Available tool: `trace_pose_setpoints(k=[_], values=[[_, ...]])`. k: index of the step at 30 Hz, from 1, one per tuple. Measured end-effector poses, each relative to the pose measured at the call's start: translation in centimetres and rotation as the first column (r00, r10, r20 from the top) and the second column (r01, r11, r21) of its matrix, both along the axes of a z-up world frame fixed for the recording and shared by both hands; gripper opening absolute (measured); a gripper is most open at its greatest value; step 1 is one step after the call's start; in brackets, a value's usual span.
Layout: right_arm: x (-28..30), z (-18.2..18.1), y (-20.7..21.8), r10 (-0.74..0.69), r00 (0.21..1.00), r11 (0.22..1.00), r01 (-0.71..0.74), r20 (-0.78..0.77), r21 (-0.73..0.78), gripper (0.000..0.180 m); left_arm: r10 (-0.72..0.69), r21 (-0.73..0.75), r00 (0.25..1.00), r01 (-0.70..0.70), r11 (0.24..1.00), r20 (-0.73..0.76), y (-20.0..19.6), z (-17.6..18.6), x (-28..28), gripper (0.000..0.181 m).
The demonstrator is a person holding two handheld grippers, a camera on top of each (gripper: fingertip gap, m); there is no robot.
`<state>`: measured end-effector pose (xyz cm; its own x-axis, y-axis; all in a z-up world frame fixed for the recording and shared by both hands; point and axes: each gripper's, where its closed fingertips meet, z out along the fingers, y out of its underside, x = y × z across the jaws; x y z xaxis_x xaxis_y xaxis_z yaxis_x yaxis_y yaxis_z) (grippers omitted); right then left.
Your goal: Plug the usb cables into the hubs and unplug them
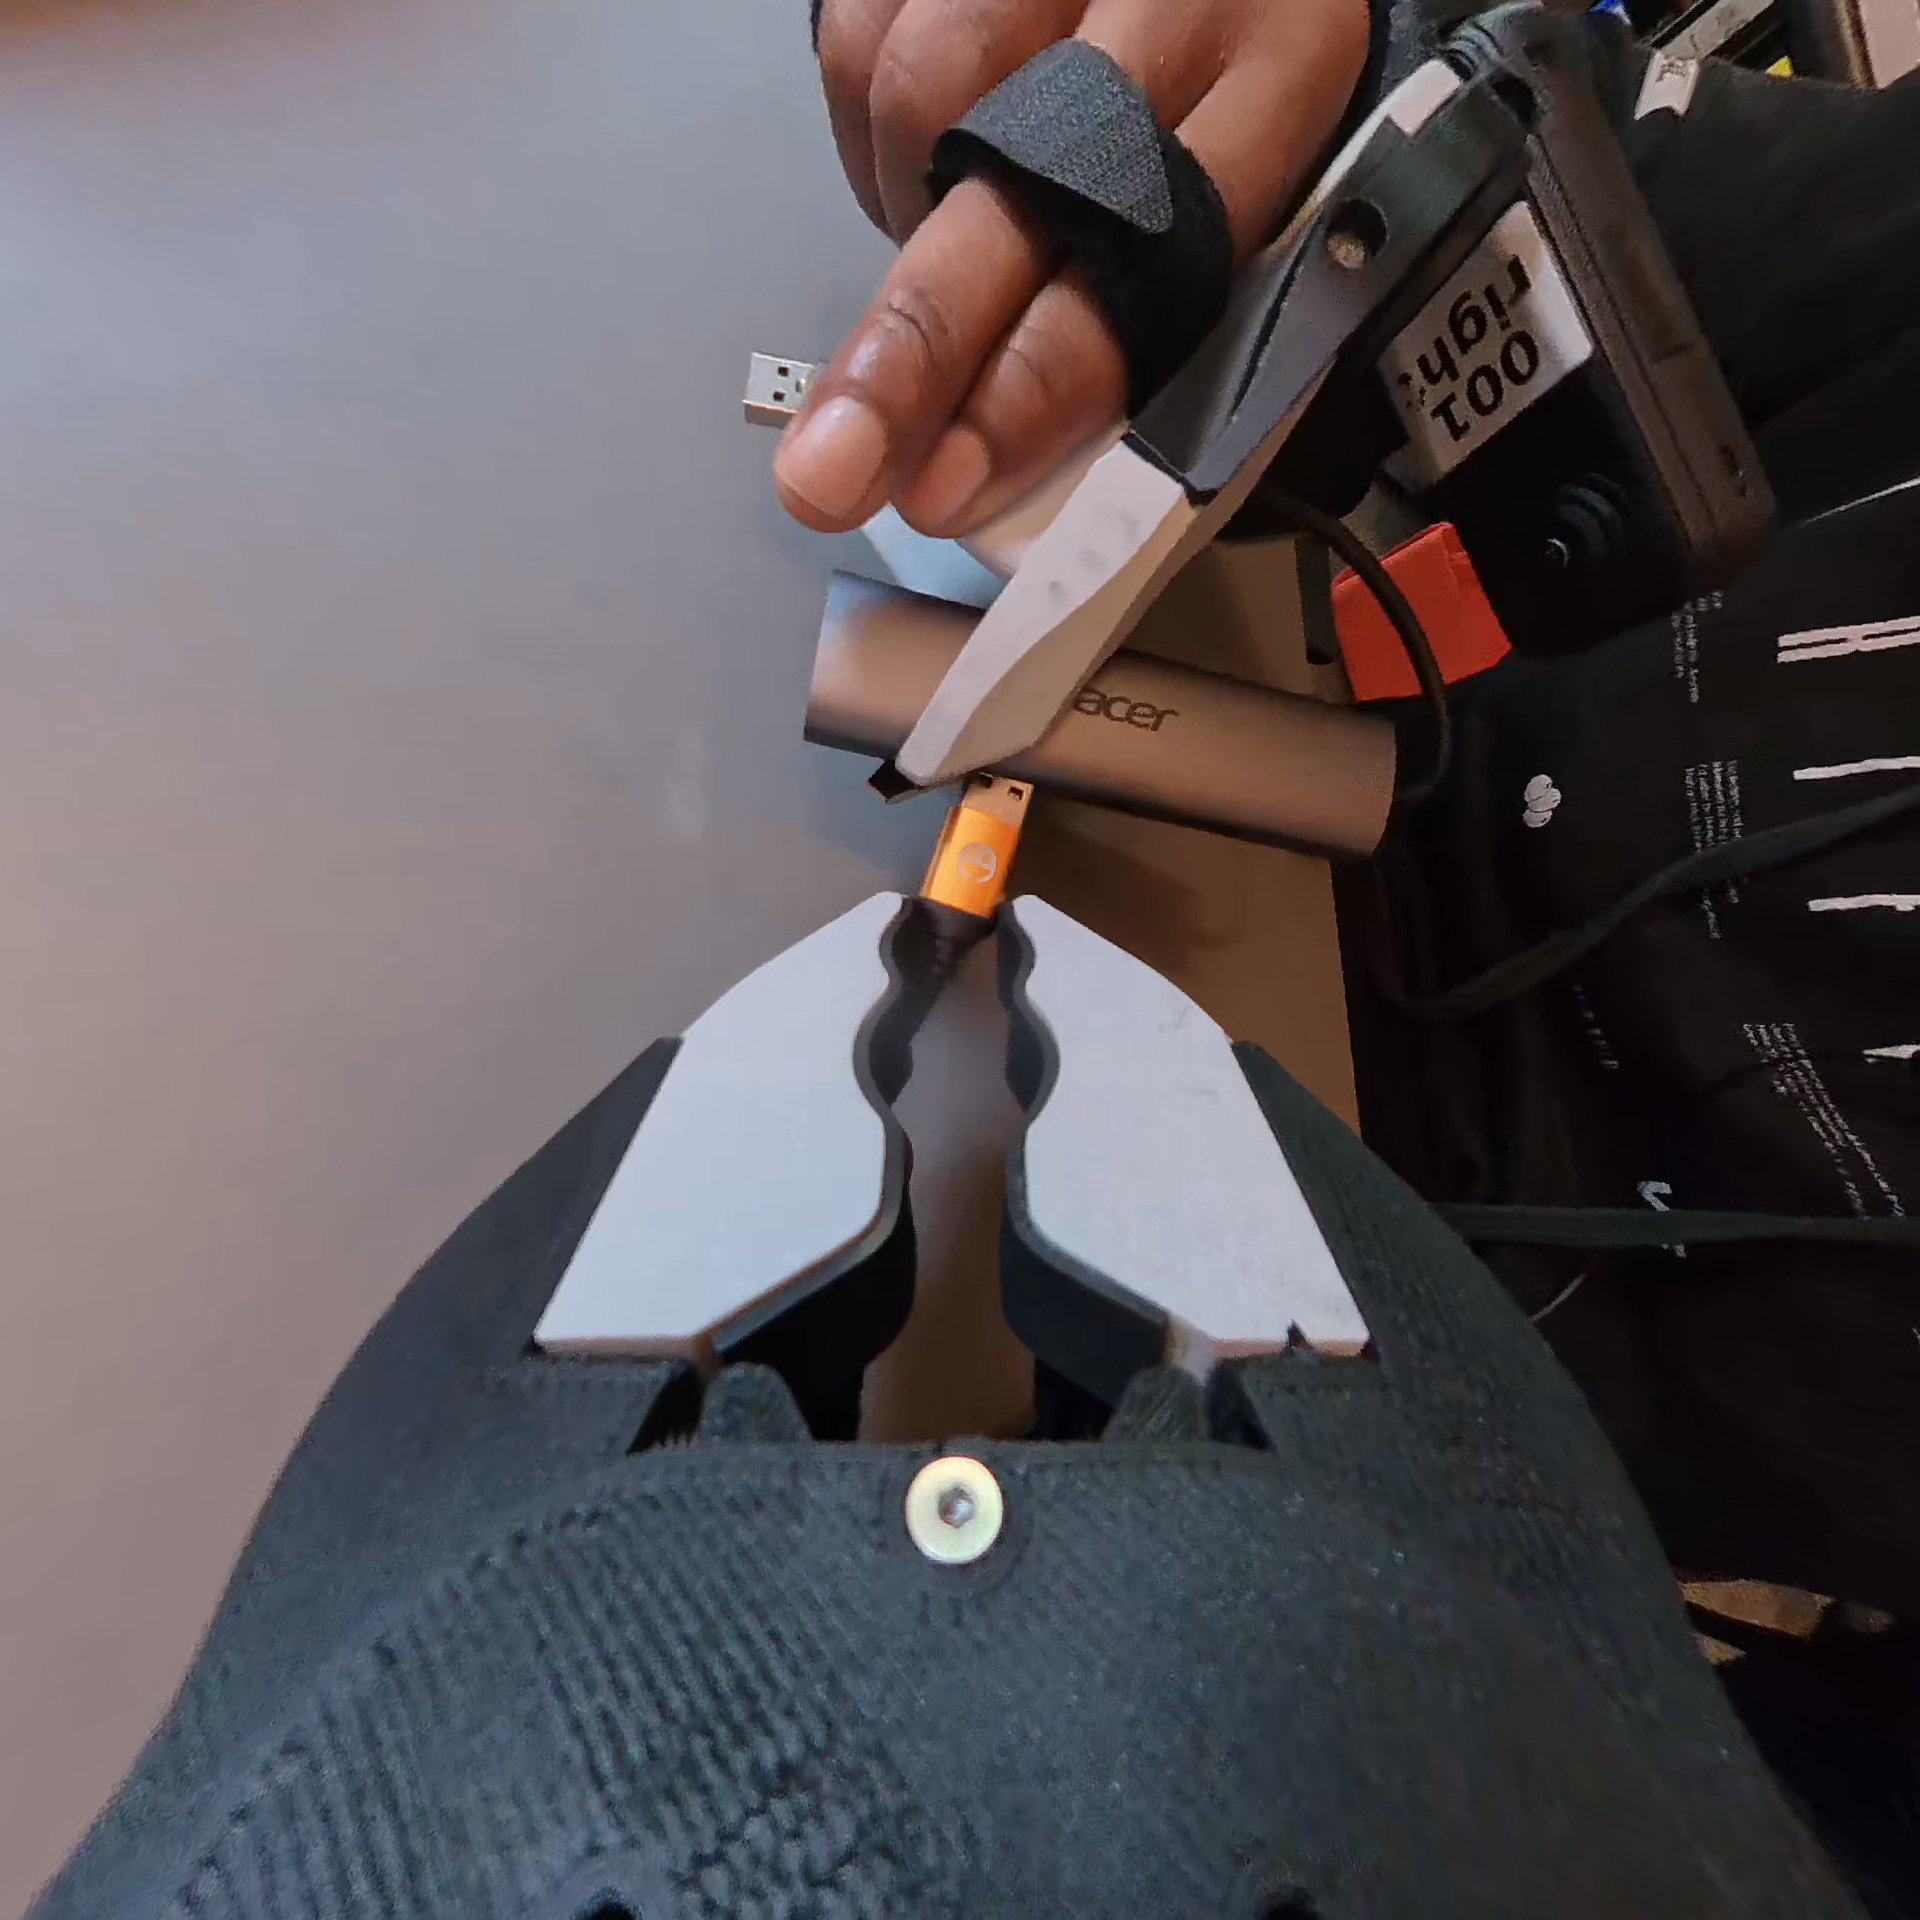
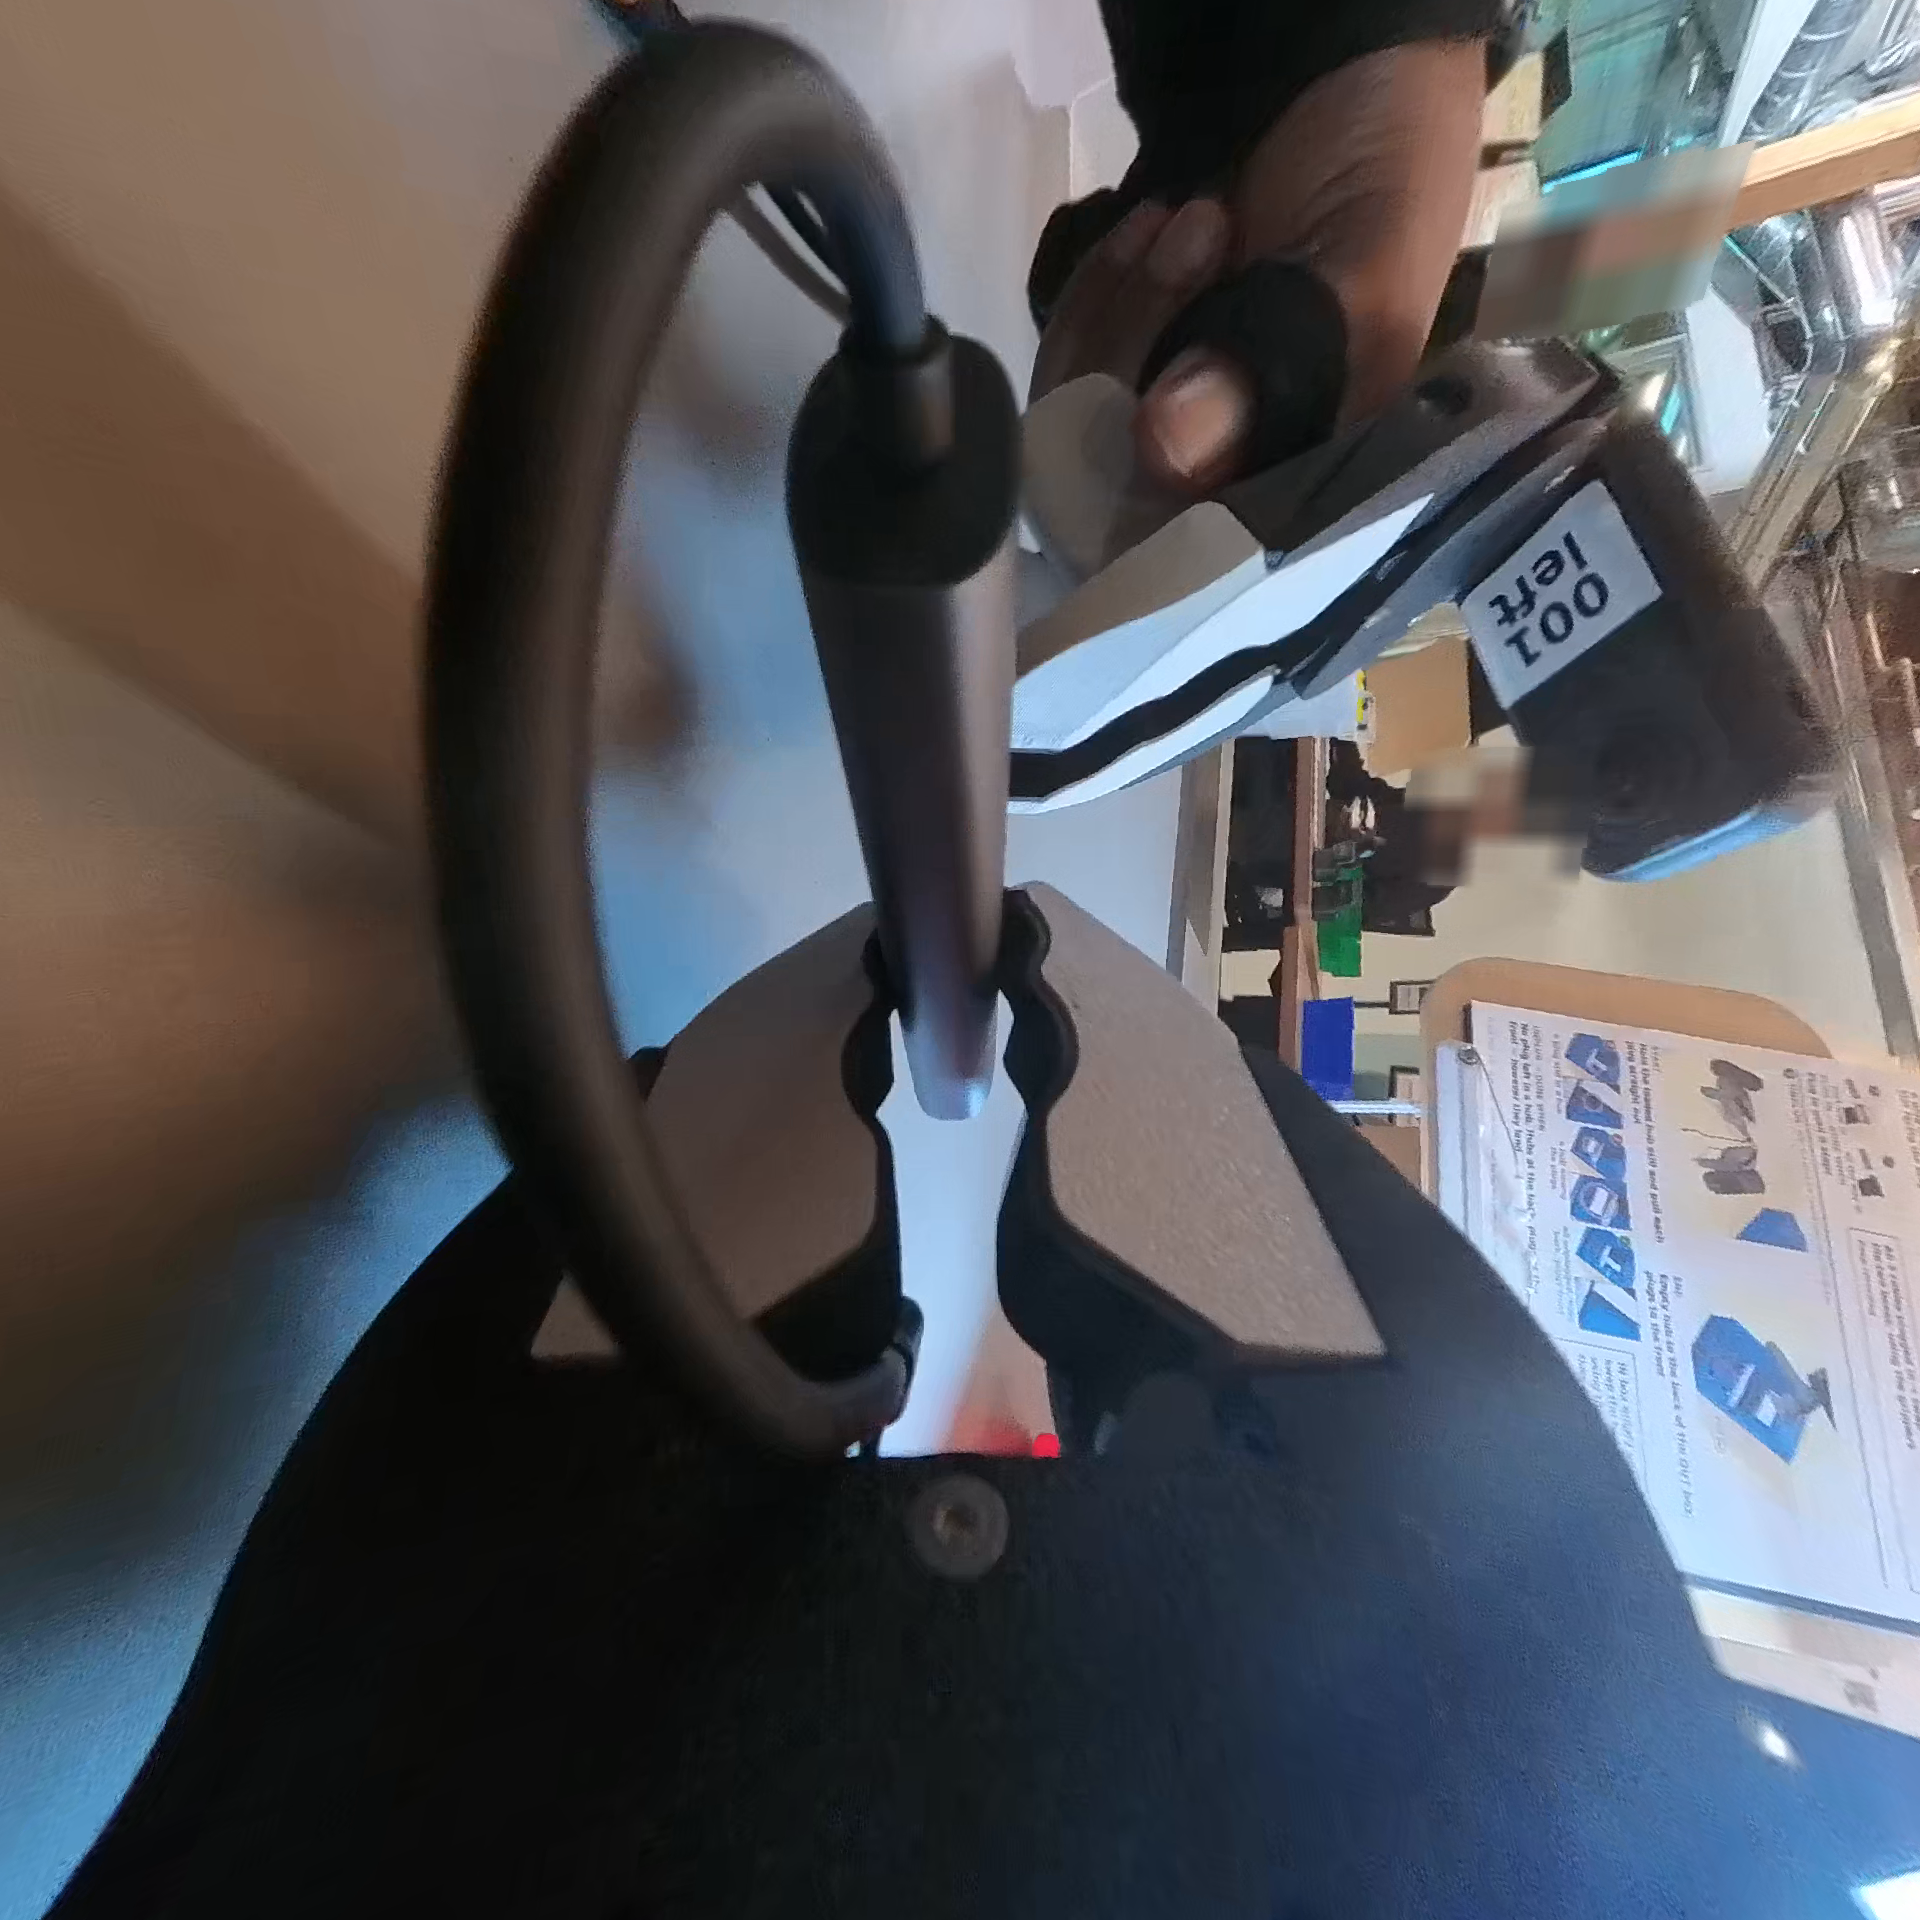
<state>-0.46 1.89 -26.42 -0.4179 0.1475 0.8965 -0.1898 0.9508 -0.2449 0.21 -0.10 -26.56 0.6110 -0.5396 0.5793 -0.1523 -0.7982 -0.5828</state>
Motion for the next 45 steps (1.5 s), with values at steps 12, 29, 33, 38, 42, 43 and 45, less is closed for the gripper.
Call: trace_pose_setpoints(k=[12, 29, 33, 38, 42, 43, 45], values=[[0.0, 0.7, 0.8, -0.052, 0.999, 0.997, 0.052, -0.005, -0.052, 0.018, 0.075, -0.010, 0.996, -0.075, 0.997, 0.051, 0.9, 0.3, 0.5, 0.014], [-1.0, 0.4, 2.0, -0.175, 0.984, 0.984, 0.174, -0.037, -0.032, 0.017, 0.208, 0.034, 0.976, -0.210, 0.977, 0.056, 2.4, 1.5, -0.5, 0.013], [-0.8, -0.1, 1.5, -0.154, 0.988, 0.988, 0.153, -0.027, -0.024, 0.016, 0.185, 0.030, 0.982, -0.186, 0.982, 0.028, 2.2, 0.9, 0.0, 0.014], [-1.1, 0.9, 2.2, -0.176, 0.984, 0.978, 0.171, -0.034, -0.123, 0.017, 0.222, 0.052, 0.971, -0.228, 0.972, 0.093, 3.0, 1.9, -0.4, 0.014], [-1.7, 1.1, 3.3, -0.249, 0.968, 0.960, 0.243, -0.023, -0.138, 0.023, 0.318, 0.010, 0.943, -0.321, 0.947, 0.099, 3.6, 1.2, -2.7, 0.014], [-1.7, 1.3, 3.6, -0.264, 0.964, 0.955, 0.258, -0.021, -0.146, 0.025, 0.356, 0.002, 0.928, -0.358, 0.934, 0.106, 3.7, 1.2, -3.6, 0.014], [-1.6, 1.5, 3.7, -0.278, 0.960, 0.953, 0.273, -0.025, -0.130, 0.031, 0.422, -0.003, 0.900, -0.425, 0.905, 0.106, 4.0, 1.3, -5.2, 0.014]])
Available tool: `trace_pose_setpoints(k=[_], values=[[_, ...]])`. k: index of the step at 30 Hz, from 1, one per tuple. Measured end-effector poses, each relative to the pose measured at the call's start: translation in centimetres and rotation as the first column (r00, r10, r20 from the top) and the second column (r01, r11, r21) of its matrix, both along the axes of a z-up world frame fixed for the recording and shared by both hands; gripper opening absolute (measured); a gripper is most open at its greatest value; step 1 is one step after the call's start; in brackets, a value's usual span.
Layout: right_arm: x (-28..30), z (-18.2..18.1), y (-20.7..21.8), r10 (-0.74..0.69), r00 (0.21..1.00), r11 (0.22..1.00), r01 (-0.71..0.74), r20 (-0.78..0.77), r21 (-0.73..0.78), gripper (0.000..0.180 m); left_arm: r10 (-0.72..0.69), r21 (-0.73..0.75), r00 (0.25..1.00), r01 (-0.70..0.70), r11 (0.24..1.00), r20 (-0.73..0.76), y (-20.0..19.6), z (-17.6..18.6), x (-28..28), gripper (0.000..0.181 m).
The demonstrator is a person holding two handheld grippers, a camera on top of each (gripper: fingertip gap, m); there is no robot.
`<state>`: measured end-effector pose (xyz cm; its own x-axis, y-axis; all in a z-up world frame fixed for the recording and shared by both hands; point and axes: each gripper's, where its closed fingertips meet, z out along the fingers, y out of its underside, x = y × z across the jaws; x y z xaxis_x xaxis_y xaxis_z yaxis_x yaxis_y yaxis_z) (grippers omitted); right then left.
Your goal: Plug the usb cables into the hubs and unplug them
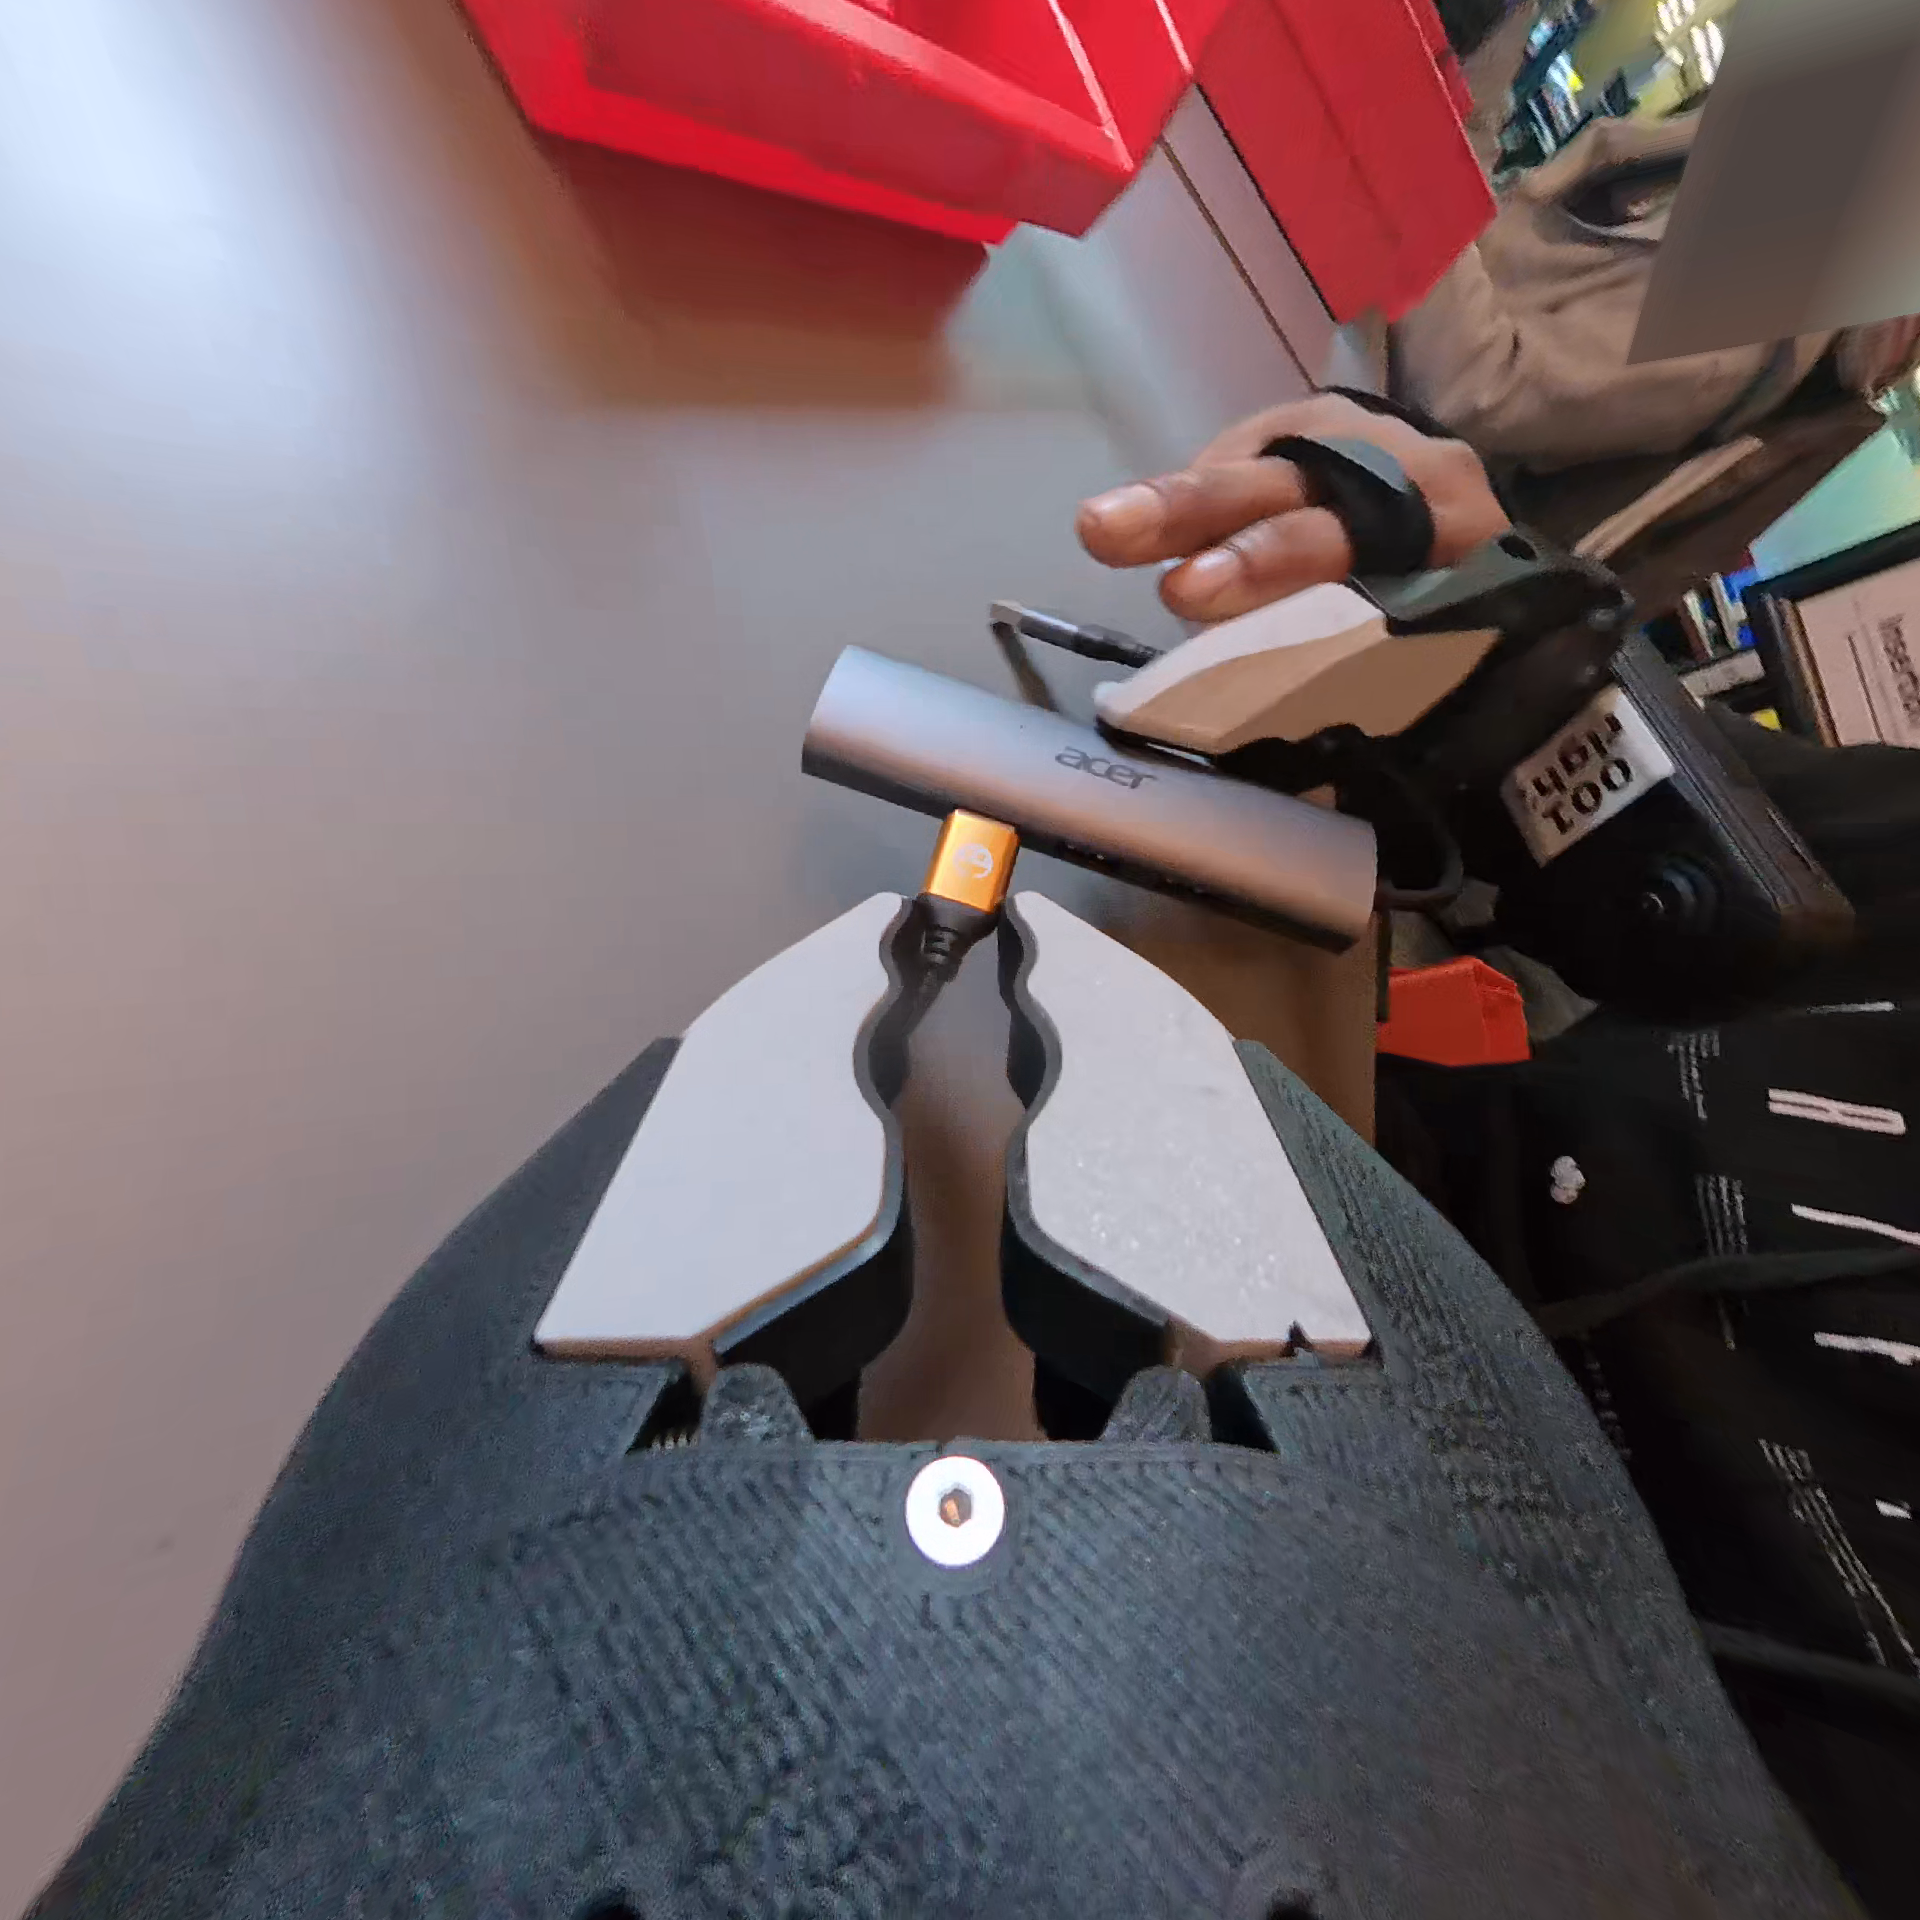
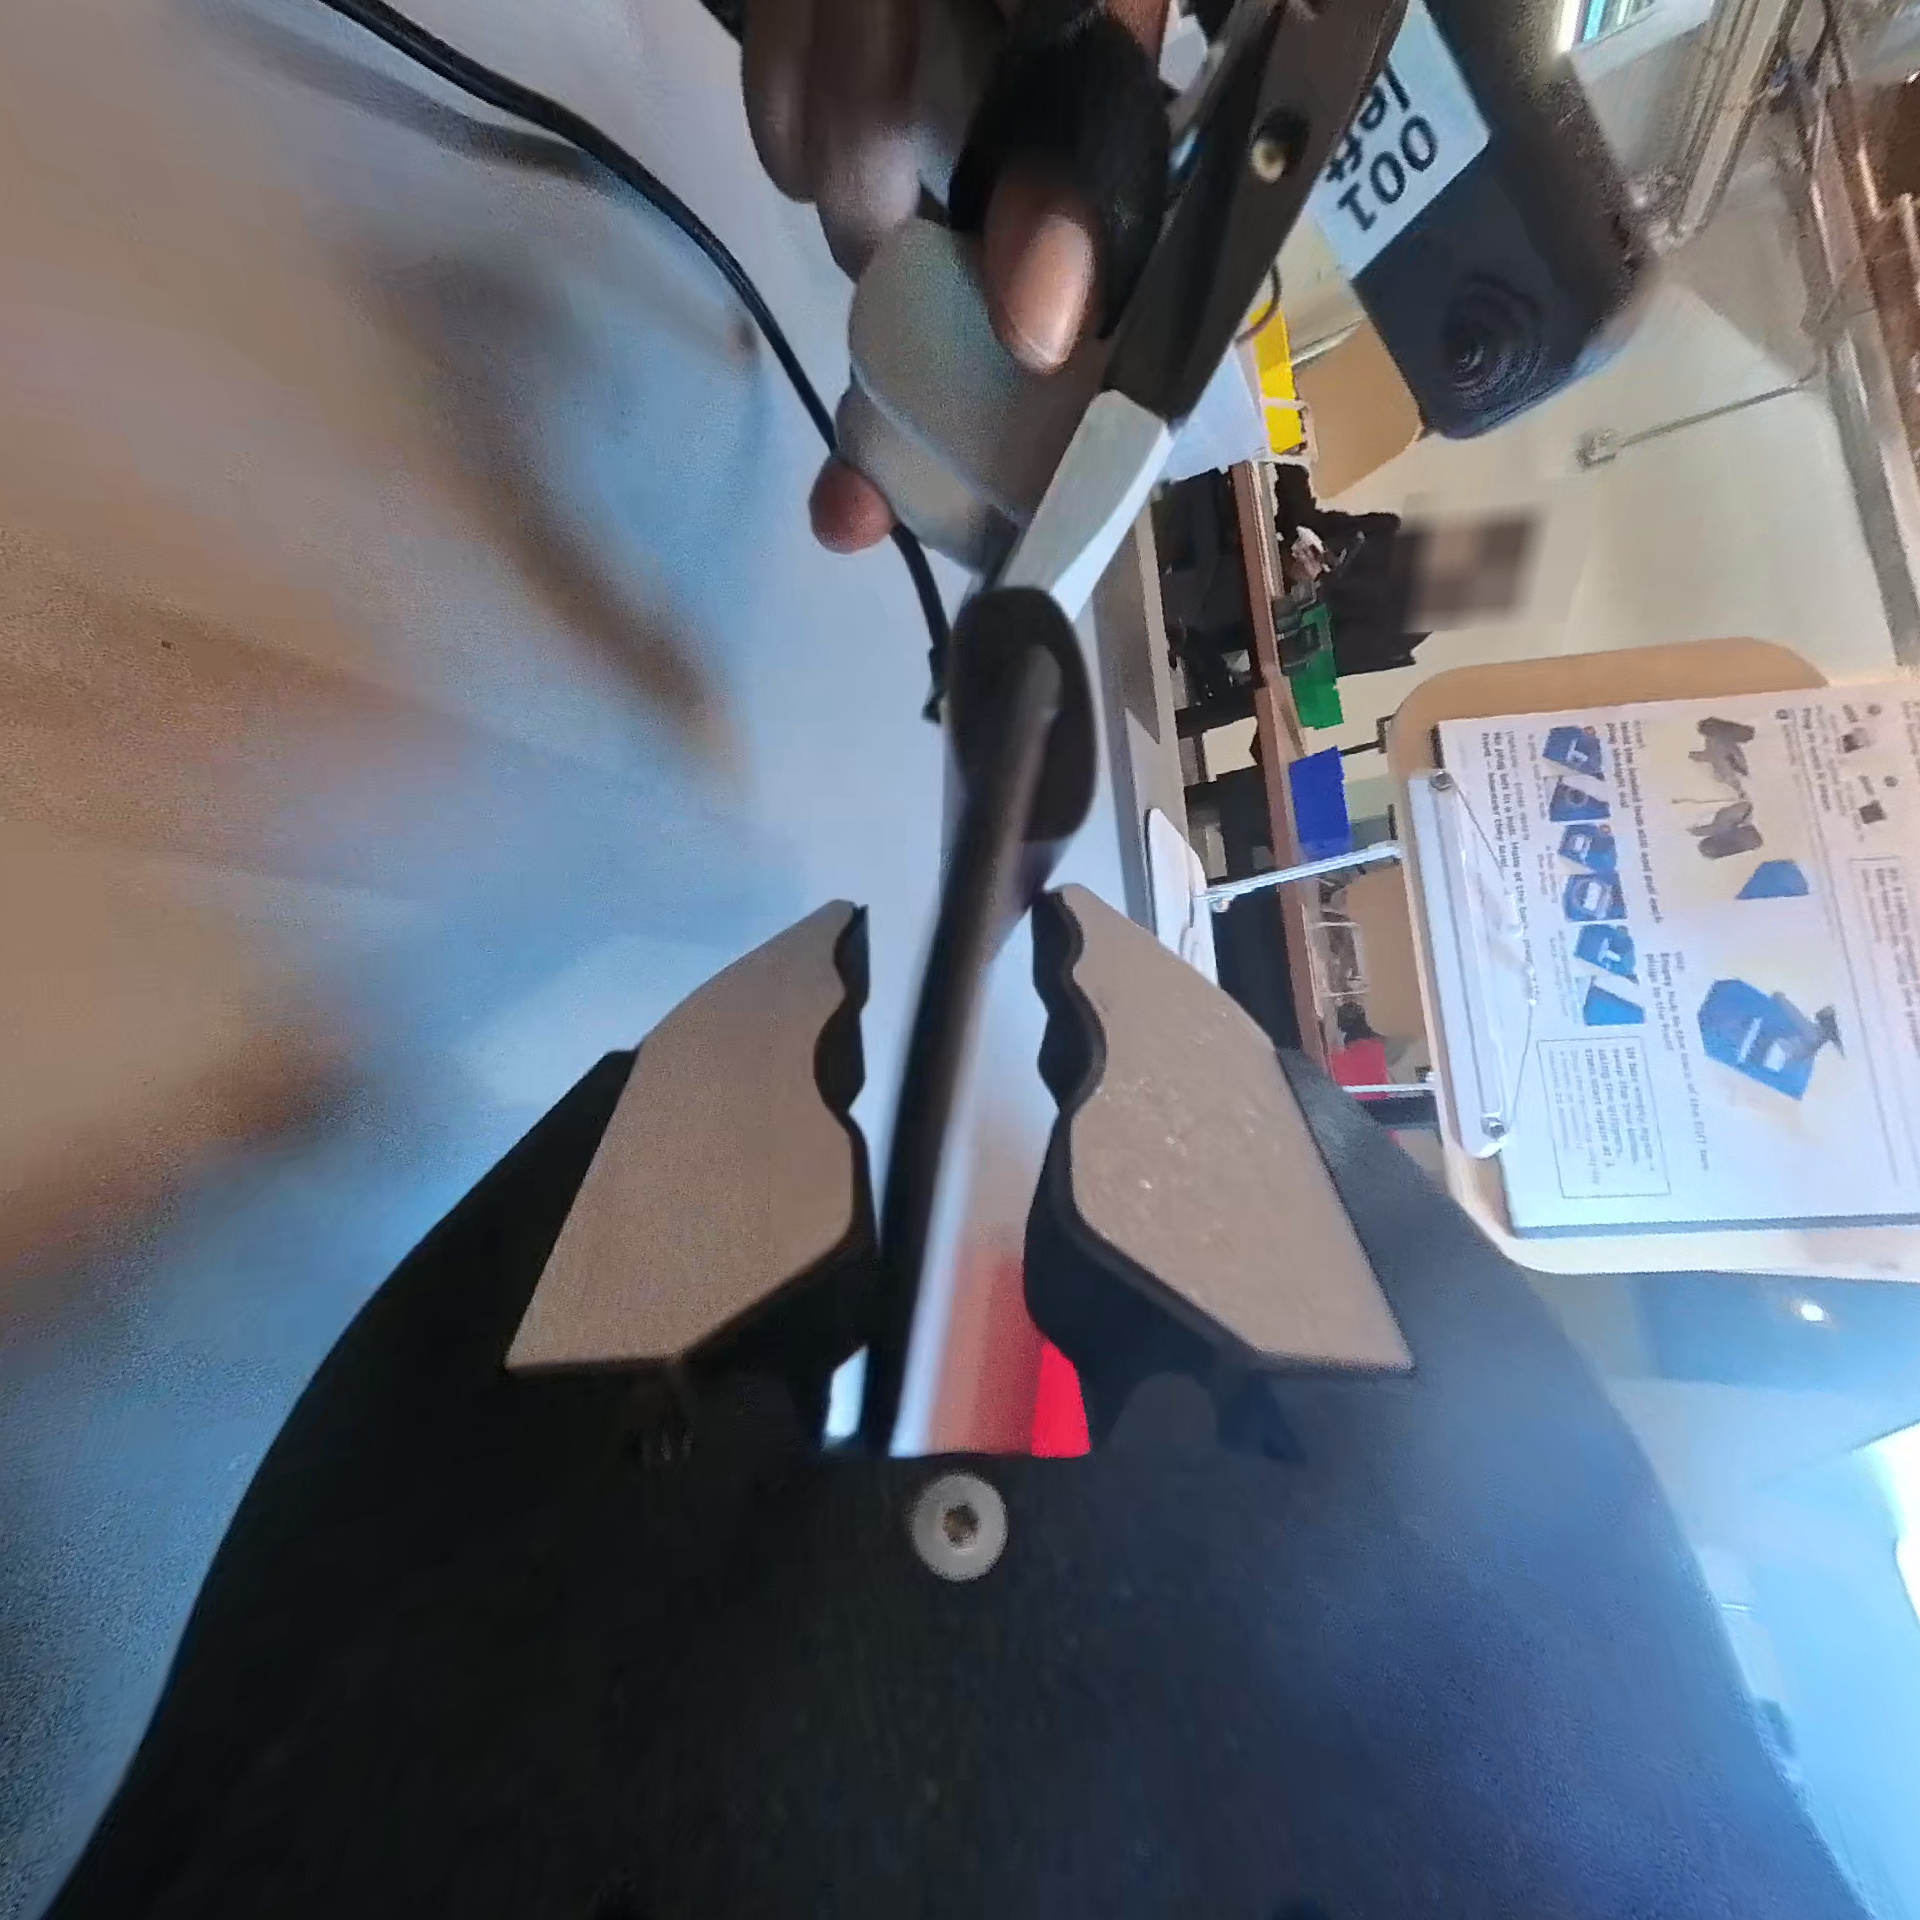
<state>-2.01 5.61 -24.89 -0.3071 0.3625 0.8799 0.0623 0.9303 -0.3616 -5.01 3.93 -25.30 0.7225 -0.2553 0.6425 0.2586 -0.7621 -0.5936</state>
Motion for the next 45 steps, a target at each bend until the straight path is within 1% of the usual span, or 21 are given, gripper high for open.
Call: trace_pose_setpoints(k=[4, 6, 7, 8, 13, 15, 16, 19, 21, 23, 25, 26, 28, 30, 33, 35, 37, 38, 41, 42, 45], values=[[-0.4, 0.1, -0.1, -0.037, 0.999, 0.996, 0.038, -0.018, 0.081, 0.030, 0.016, 0.009, 1.000, -0.016, 1.000, -0.004, 0.2, 0.3, 0.2, 0.014], [-0.6, 0.2, 0.4, -0.057, 0.998, 0.992, 0.061, -0.032, 0.112, 0.024, 0.029, 0.005, 0.999, -0.029, 1.000, -0.029, 0.4, 0.2, 0.5, 0.014], [-0.5, 0.3, 0.7, -0.064, 0.997, 0.992, 0.067, -0.035, 0.111, 0.018, 0.038, 0.003, 0.999, -0.038, 0.999, -0.036, 0.5, 0.2, 0.6, 0.014], [-0.5, 0.3, 0.8, -0.064, 0.998, 0.993, 0.066, -0.029, 0.099, 0.017, 0.049, 0.005, 0.998, -0.049, 0.999, -0.041, 0.5, 0.3, 0.7, 0.014], [0.0, 2.0, 1.0, -0.050, 0.997, 0.999, 0.049, -0.054, -0.008, 0.015, 0.063, 0.071, 0.996, -0.059, 0.996, -0.058, 0.6, 2.1, 1.3, 0.015], [0.4, 3.2, 1.0, -0.015, 0.997, 0.997, 0.009, -0.074, -0.078, 0.015, 0.031, 0.143, 0.997, -0.022, 0.990, -0.064, -0.2, 4.4, 1.3, 0.018], [0.6, 3.9, 1.3, -0.005, 0.997, 0.994, -0.004, -0.082, -0.111, 0.015, 0.036, 0.215, 0.996, -0.019, 0.976, -0.076, -0.8, 6.5, 0.7, 0.019], [1.2, 6.2, 2.7, 0.006, 0.991, 0.965, -0.040, -0.132, -0.260, 0.016, 0.158, 0.379, 0.973, -0.083, 0.922, -0.171, -3.1, 12.0, -4.1, 0.023], [1.4, 7.5, 3.8, -0.008, 0.986, 0.935, -0.051, -0.164, -0.352, 0.016, 0.240, 0.367, 0.916, -0.113, 0.923, -0.323, -4.9, 12.8, -8.6, 0.027], [1.6, 8.5, 4.5, -0.015, 0.981, 0.897, -0.071, -0.192, -0.436, 0.016, 0.271, 0.289, 0.800, -0.128, 0.949, -0.535, -6.6, 11.2, -14.1, 0.025], [1.7, 9.1, 4.9, -0.013, 0.979, 0.860, -0.094, -0.205, -0.501, 0.016, 0.184, 0.110, 0.700, -0.149, 0.983, -0.690, -8.4, 7.8, -19.0, 0.026], [1.7, 9.3, 5.0, -0.014, 0.978, 0.843, -0.101, -0.209, -0.528, 0.016, 0.116, 0.012, 0.672, -0.156, 0.988, -0.731, -9.2, 5.9, -20.9, 0.025], [1.7, 9.4, 5.3, -0.016, 0.978, 0.821, -0.105, -0.207, -0.561, 0.016, -0.045, -0.155, 0.638, -0.118, 0.981, -0.769, -10.6, 2.3, -23.0, 0.026], [1.7, 9.3, 5.6, -0.024, 0.979, 0.813, -0.097, -0.201, -0.574, 0.016, -0.208, -0.287, 0.595, -0.040, 0.957, -0.776, -11.4, -0.5, -23.9, 0.028], [1.6, 9.0, 5.8, -0.033, 0.981, 0.811, -0.086, -0.192, -0.579, 0.016, -0.367, -0.426, 0.577, 0.035, 0.904, -0.730, -11.7, -3.6, -24.6, 0.031], [1.6, 8.9, 5.9, -0.036, 0.982, 0.803, -0.083, -0.187, -0.590, 0.016, -0.441, -0.478, 0.552, 0.086, 0.874, -0.708, -11.7, -4.7, -24.8, 0.033], [1.5, 8.7, 6.1, -0.036, 0.983, 0.797, -0.081, -0.180, -0.599, 0.016, -0.458, -0.476, 0.556, 0.123, 0.871, -0.694, -11.0, -4.9, -24.6, 0.030], [1.4, 8.6, 6.1, -0.037, 0.984, 0.793, -0.078, -0.176, -0.604, 0.016, -0.483, -0.490, 0.541, 0.143, 0.860, -0.689, -11.0, -5.0, -24.6, 0.027], [1.2, 8.1, 6.3, -0.037, 0.987, 0.785, -0.069, -0.158, -0.616, 0.016, -0.499, -0.470, 0.565, 0.210, 0.857, -0.657, -10.5, -5.1, -23.5, 0.007], [1.2, 7.9, 6.4, -0.038, 0.988, 0.785, -0.065, -0.153, -0.616, 0.016, -0.500, -0.463, 0.563, 0.221, 0.858, -0.658, -10.3, -5.1, -23.3, 0.005], [1.0, 7.6, 6.7, -0.046, 0.988, 0.781, -0.055, -0.145, -0.623, 0.016, -0.486, -0.481, 0.529, 0.160, 0.862, -0.695, -10.5, -4.8, -23.9, 0.005]])
